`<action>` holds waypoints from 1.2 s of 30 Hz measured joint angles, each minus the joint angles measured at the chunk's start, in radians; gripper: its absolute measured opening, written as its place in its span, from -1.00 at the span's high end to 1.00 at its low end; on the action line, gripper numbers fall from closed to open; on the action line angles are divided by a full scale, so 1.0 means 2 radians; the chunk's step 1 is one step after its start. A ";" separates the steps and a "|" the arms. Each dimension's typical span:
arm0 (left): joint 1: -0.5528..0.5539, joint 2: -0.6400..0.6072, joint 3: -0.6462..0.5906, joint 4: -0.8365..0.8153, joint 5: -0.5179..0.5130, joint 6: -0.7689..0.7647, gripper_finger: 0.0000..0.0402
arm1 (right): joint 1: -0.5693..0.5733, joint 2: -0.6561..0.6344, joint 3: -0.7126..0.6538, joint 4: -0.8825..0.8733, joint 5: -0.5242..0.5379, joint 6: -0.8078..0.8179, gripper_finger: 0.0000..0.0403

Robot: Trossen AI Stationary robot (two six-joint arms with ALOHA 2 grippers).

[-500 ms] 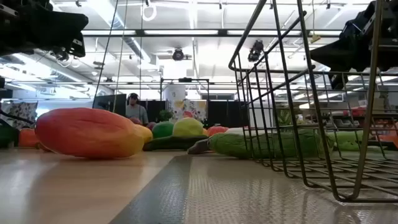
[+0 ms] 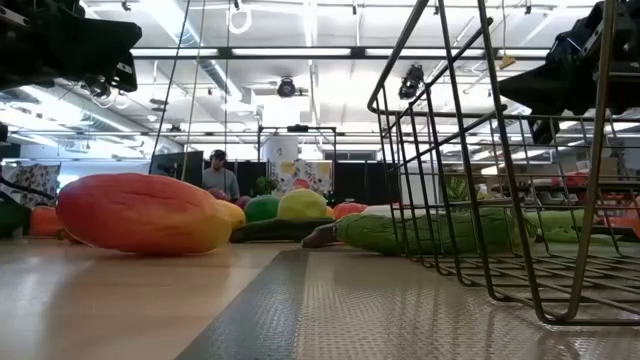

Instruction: Build produce basket

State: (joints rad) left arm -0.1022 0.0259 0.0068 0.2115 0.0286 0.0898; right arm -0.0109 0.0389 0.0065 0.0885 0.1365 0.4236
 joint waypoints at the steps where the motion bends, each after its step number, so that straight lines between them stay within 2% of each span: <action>1: 0.000 0.000 0.000 0.000 0.000 0.000 0.87 | 0.000 0.000 0.000 0.000 0.000 0.000 0.93; 10: 0.000 0.000 0.000 0.000 0.000 0.000 0.82 | 0.000 0.000 0.000 0.000 0.000 0.000 0.93; 36: 0.000 0.000 0.000 0.000 0.000 0.000 0.87 | 0.000 0.000 0.000 0.000 0.000 0.000 0.93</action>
State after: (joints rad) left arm -0.1020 0.0261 0.0071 0.2115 0.0284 0.0898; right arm -0.0108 0.0389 0.0064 0.0886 0.1367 0.4236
